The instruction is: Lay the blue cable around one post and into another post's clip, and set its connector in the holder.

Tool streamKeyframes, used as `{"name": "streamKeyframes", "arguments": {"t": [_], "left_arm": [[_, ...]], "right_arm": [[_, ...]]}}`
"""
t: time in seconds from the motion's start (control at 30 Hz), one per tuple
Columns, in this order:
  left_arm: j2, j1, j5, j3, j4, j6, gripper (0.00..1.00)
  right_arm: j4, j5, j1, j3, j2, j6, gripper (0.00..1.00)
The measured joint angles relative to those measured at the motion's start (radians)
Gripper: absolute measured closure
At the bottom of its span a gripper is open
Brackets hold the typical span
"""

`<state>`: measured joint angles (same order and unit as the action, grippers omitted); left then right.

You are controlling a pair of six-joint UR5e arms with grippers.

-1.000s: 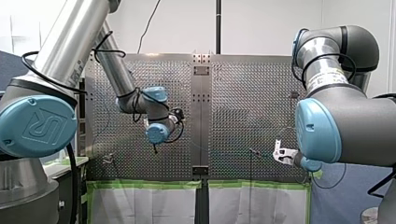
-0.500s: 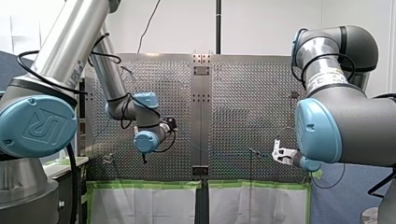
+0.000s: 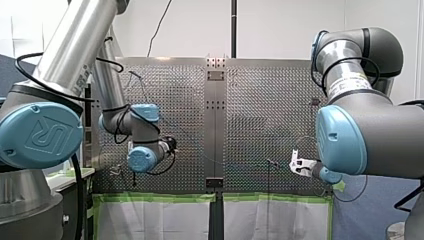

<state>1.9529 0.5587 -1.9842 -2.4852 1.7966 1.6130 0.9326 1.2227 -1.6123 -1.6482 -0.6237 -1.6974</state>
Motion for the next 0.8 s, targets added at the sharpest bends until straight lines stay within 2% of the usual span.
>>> {"name": "streamKeyframes", "arguments": {"t": [0.43,0.63,0.8], "left_arm": [[0.0,0.003,0.096,-0.099,-0.027,0.04,0.0],[0.0,0.006,0.144,-0.108,-0.065,0.069,0.0],[0.0,0.006,0.19,-0.1,-0.111,0.113,0.0]], "right_arm": [[-0.001,0.0,-0.003,0.0,0.0,-0.001,1.0],[0.0,0.0,-0.004,0.0,0.0,-0.001,1.0],[0.0,0.0,-0.005,0.0,0.0,0.0,1.0]]}}
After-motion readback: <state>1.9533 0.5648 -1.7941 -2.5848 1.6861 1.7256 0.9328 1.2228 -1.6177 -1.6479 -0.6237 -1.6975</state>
